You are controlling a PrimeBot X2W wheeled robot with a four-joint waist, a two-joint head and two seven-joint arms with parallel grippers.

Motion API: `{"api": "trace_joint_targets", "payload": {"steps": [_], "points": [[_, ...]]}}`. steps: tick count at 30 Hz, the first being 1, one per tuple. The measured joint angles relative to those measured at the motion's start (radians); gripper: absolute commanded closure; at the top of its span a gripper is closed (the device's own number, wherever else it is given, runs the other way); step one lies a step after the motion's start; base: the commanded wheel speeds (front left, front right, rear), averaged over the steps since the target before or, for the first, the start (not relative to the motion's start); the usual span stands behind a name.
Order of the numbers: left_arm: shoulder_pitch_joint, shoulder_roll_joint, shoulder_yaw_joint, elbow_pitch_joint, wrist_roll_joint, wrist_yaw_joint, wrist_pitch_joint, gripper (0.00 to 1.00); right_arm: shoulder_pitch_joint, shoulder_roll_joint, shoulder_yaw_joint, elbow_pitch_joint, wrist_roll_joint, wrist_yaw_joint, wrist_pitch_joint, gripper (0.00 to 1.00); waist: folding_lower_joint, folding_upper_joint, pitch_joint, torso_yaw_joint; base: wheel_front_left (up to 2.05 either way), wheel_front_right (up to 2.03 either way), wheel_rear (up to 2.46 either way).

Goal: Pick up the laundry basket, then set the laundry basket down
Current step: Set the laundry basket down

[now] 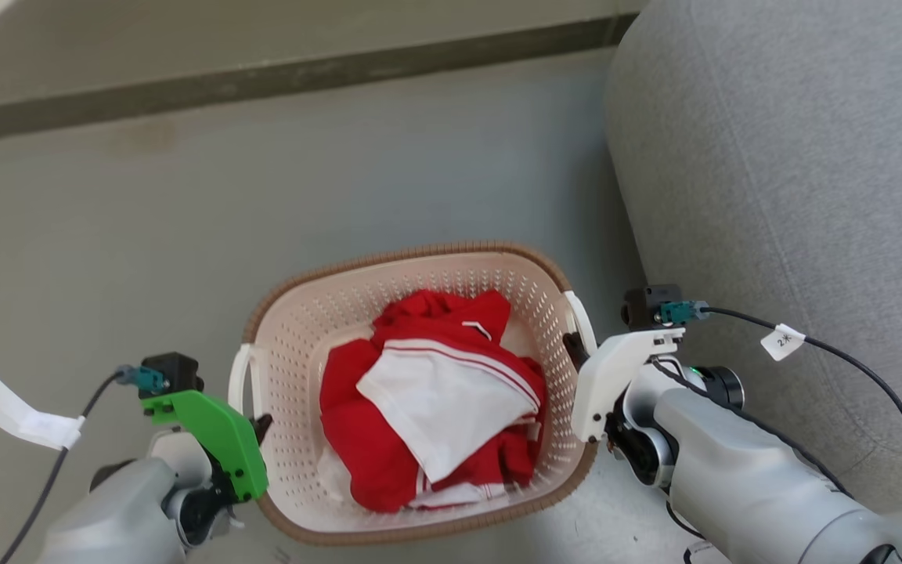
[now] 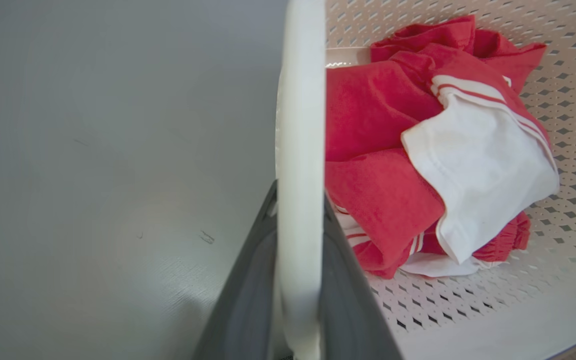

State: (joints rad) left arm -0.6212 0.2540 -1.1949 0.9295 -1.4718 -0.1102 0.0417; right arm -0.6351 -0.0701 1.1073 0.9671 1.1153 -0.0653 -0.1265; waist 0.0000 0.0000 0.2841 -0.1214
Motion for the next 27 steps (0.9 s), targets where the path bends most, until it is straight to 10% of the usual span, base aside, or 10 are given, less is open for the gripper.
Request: {"api": "trace_joint_targets", "payload": {"steps": [27], "points": [[-0.055, 0.212, 0.021, -0.277, 0.054, 0.0, -0.162, 1.0, -0.094, -0.006, 0.04, -0.102, 0.0, -0.062, -0.12, 1.0, 0.0001, 0.0, 0.327, 0.007, 0.0, 0.0, 0.0]]}}
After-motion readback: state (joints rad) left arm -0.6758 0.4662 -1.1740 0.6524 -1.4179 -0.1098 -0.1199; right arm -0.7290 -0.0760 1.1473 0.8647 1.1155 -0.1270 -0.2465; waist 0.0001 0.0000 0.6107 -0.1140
